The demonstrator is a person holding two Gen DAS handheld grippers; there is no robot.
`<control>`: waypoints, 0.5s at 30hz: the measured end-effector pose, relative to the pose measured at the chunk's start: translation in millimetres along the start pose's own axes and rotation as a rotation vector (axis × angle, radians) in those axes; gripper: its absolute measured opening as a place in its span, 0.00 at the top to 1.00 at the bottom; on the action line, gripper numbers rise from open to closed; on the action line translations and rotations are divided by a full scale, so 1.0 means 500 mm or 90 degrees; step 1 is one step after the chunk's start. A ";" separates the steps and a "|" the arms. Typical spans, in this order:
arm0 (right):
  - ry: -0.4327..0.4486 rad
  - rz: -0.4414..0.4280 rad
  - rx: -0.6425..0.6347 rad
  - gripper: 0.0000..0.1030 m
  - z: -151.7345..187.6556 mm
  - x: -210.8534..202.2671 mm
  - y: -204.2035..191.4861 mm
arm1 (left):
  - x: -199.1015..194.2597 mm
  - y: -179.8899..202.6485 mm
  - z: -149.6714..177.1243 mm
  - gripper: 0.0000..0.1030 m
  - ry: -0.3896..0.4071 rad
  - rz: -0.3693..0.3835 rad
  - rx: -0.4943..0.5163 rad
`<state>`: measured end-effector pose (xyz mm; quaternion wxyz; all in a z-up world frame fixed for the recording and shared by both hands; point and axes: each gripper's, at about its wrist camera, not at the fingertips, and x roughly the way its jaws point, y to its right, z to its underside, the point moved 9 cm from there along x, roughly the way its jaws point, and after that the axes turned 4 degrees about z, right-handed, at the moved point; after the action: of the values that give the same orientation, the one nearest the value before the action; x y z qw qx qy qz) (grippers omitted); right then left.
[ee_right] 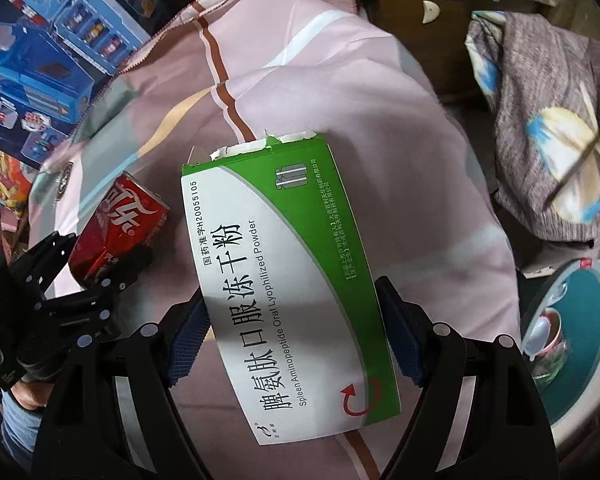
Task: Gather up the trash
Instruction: 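Lift the box and can and carry both over the teal bin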
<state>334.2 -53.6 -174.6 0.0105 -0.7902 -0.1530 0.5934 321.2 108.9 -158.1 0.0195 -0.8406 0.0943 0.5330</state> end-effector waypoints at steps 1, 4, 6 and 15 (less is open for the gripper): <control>0.004 -0.003 0.003 0.27 0.006 -0.008 0.004 | -0.010 0.009 0.002 0.41 0.005 -0.001 0.002; 0.027 -0.012 0.012 0.27 0.023 -0.039 0.022 | -0.038 0.032 0.013 0.41 0.014 -0.001 -0.002; 0.038 -0.021 0.020 0.27 0.041 -0.061 0.035 | -0.052 0.054 0.019 0.41 0.019 0.004 -0.004; 0.081 -0.056 0.069 0.27 0.121 -0.146 0.119 | -0.118 0.194 0.047 0.41 0.040 0.027 0.027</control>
<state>272.6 -138.9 -136.1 0.0889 -0.8169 -0.1547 0.5484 258.5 25.1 -108.4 0.0231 -0.8542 0.1244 0.5043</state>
